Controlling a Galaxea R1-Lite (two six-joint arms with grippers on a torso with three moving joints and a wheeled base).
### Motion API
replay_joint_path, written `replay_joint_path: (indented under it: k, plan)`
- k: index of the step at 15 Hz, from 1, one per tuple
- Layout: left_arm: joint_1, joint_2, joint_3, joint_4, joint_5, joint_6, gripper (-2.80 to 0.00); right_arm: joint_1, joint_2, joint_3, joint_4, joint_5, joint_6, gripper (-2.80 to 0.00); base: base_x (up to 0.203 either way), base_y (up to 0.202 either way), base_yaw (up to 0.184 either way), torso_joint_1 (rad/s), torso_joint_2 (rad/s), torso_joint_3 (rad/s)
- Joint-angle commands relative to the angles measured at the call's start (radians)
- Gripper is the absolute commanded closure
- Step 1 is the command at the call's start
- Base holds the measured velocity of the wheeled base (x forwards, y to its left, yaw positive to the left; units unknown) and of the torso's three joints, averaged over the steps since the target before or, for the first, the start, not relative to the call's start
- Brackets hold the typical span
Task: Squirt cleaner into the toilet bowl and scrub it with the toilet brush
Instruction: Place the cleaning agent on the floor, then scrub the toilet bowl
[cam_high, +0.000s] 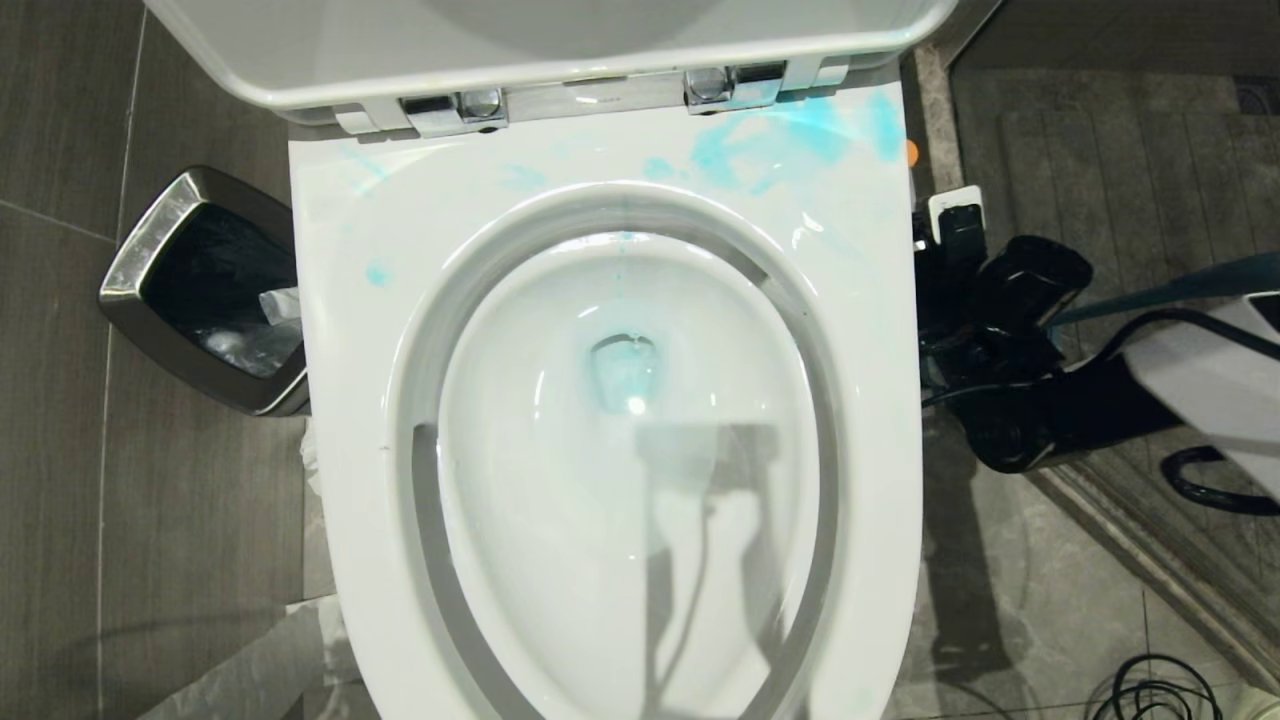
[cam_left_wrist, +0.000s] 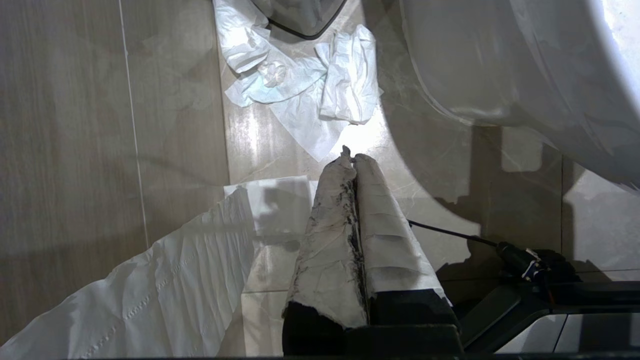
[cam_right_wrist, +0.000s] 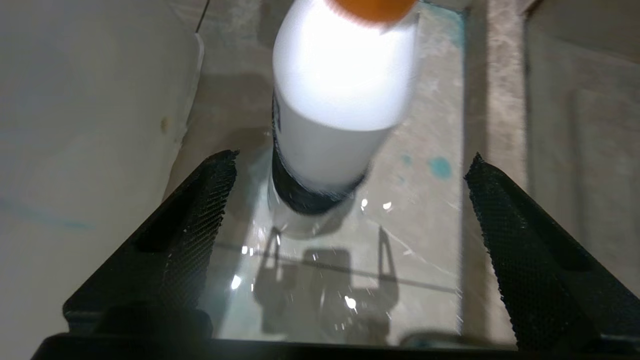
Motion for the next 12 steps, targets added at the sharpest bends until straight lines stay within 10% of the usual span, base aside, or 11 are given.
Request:
replay_joint_path:
  k: [1,12]
  plan:
    - [0.0,0.001,0.0,0.0,0.0,0.0,0.0,0.001,-0.222,0.205,-0.009,-0.015,-0.003,0.0,0.0,0.0,0.0,0.0,0.0,0.0]
    - [0.0,0.001,0.0,0.0,0.001,0.0,0.0,0.005,-0.519,0.636,0.0,-0.129,0.045,0.0,0.0,0.0,0.0,0.0,0.0,0.0]
